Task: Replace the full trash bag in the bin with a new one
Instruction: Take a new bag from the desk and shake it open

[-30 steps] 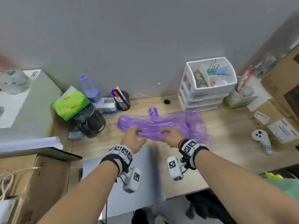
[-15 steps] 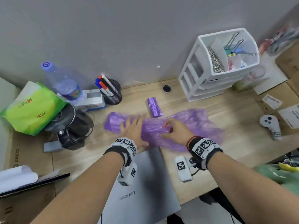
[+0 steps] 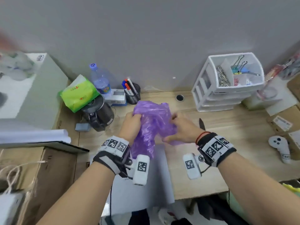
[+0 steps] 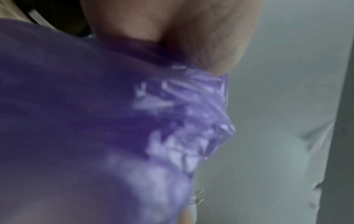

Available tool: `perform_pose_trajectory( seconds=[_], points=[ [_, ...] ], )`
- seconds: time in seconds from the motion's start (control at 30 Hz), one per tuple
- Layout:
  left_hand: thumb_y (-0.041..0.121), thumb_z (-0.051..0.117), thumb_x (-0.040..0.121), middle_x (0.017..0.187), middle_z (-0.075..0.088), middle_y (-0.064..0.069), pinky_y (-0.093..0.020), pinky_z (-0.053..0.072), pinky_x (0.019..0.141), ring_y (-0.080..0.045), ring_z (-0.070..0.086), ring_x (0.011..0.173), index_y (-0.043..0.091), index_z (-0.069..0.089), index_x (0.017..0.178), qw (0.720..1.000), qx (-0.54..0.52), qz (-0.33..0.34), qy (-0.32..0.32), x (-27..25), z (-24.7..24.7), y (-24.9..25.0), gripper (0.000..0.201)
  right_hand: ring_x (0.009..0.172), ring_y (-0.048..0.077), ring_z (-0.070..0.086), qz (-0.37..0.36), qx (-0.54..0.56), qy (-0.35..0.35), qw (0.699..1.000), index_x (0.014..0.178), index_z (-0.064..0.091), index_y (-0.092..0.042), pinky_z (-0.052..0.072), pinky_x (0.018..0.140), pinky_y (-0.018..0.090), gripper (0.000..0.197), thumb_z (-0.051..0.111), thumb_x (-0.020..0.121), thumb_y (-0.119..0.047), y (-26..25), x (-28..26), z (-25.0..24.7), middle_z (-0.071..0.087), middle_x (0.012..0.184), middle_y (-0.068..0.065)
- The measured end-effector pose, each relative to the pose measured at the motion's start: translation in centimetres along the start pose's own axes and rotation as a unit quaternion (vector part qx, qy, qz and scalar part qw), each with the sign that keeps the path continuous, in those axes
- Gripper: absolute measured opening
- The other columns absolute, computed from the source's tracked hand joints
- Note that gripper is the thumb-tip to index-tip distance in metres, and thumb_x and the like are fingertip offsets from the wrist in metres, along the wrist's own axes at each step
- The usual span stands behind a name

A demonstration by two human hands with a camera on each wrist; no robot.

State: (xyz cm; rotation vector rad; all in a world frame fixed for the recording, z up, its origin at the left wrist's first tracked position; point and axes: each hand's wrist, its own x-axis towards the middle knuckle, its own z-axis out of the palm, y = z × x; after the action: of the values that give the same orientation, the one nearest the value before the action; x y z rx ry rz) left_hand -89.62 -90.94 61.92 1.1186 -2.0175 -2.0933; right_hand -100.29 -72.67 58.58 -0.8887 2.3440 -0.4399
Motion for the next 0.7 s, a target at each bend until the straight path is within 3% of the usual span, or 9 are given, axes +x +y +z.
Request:
perform_pose_trajectory(
  seconds=[0.07,0.13,0.2,0.3,0.4,0.47,0.53,0.63,0.7],
  points=[
    [0.019,0.051,0.088,0.08,0.066,-0.012,-0.036,0.049,0.076,-0.027,0.064,0.078,0.012,0.068,0.087,0.995,-0.09,-0.02,0.048,-3.6,-1.5,0.1,0.019,0.09,0.022,0.054,-0.033,0.021,-0.005,0.999,0.092,0.068,-0.009,0.047,0.084,0.036,0.065,0.075,0.061,-0.065,-1.9,-0.9,1.3,0.055,0.101,0.003],
    [0.019,0.052,0.085,0.094,0.07,-0.022,-0.043,0.051,0.089,-0.037,0.067,0.092,0.007,0.072,0.095,0.982,-0.165,-0.025,0.091,-7.4,-3.2,-0.3,0.026,0.072,0.024,0.06,-0.088,0.06,-0.018,0.994,0.083,0.066,-0.008,0.052,0.07,0.039,0.05,0.076,0.064,-0.053,-3.7,-2.0,2.7,0.065,0.084,0.006],
    [0.018,0.05,0.088,0.105,0.072,-0.023,-0.047,0.051,0.096,-0.037,0.068,0.1,0.007,0.073,0.104,0.963,-0.23,-0.02,0.139,-11.9,-5.2,-1.4,0.03,0.062,0.019,0.056,-0.13,0.066,-0.061,0.987,0.078,0.065,-0.009,0.047,0.062,0.031,0.028,0.078,0.071,-0.032,-5.6,-3.3,4.4,0.063,0.071,0.003],
    [0.017,0.049,0.093,0.097,0.076,-0.012,-0.042,0.052,0.096,-0.029,0.07,0.095,0.012,0.073,0.1,0.936,-0.276,-0.015,0.217,-18.0,-8.5,-4.1,0.026,0.059,0.012,0.048,-0.179,0.075,-0.121,0.973,0.078,0.066,-0.006,0.04,0.06,0.03,0.011,0.075,0.074,-0.013,-7.9,-4.9,7.1,0.057,0.064,0.001],
    [0.011,0.048,0.094,0.085,0.076,-0.008,-0.041,0.051,0.092,-0.026,0.07,0.085,0.013,0.074,0.093,0.902,-0.298,0.004,0.314,-24.9,-12.3,-7.6,0.026,0.062,0.013,0.054,-0.215,0.07,-0.123,0.966,0.072,0.063,-0.019,0.044,0.064,0.033,0.015,0.077,0.069,-0.015,-10.7,-6.0,10.0,0.064,0.065,0.0],
    [0.01,0.051,0.092,0.08,0.077,-0.003,-0.036,0.054,0.084,-0.021,0.071,0.08,0.015,0.075,0.09,0.886,-0.264,0.002,0.382,-29.8,-15.0,-11.0,0.025,0.061,0.013,0.054,-0.22,0.057,-0.119,0.967,0.066,0.06,-0.025,0.042,0.063,0.031,0.02,0.079,0.07,-0.019,-12.9,-6.7,11.6,0.063,0.063,-0.004],
    [0.017,0.055,0.09,0.077,0.076,0.0,-0.028,0.053,0.072,-0.017,0.069,0.075,0.016,0.074,0.084,0.887,-0.162,-0.022,0.432,-35.0,-17.2,-14.9,0.02,0.06,0.01,0.054,-0.24,0.045,-0.125,0.962,0.062,0.062,-0.029,0.041,0.06,0.027,0.023,0.08,0.074,-0.021,-15.2,-7.7,12.8,0.062,0.061,-0.004],
    [0.028,0.057,0.086,0.076,0.069,-0.01,-0.033,0.041,0.07,-0.025,0.061,0.078,0.016,0.065,0.073,0.883,0.076,-0.16,0.435,-42.3,-19.3,-22.0,0.019,0.053,0.001,0.048,-0.275,0.073,-0.147,0.947,0.064,0.069,-0.021,0.038,0.057,0.02,0.018,0.075,0.079,-0.014,-19.7,-10.1,14.6,0.057,0.055,-0.009],
    [0.024,0.066,0.088,0.087,0.07,-0.011,-0.034,0.042,0.073,-0.031,0.064,0.088,0.018,0.065,0.085,0.862,0.17,-0.248,0.408,-46.4,-19.1,-25.7,0.007,0.061,0.001,0.054,-0.318,0.101,-0.17,0.927,0.075,0.072,-0.016,0.043,0.066,0.024,0.006,0.073,0.079,-0.011,-23.5,-12.5,16.3,0.064,0.065,-0.006]
  ],
)
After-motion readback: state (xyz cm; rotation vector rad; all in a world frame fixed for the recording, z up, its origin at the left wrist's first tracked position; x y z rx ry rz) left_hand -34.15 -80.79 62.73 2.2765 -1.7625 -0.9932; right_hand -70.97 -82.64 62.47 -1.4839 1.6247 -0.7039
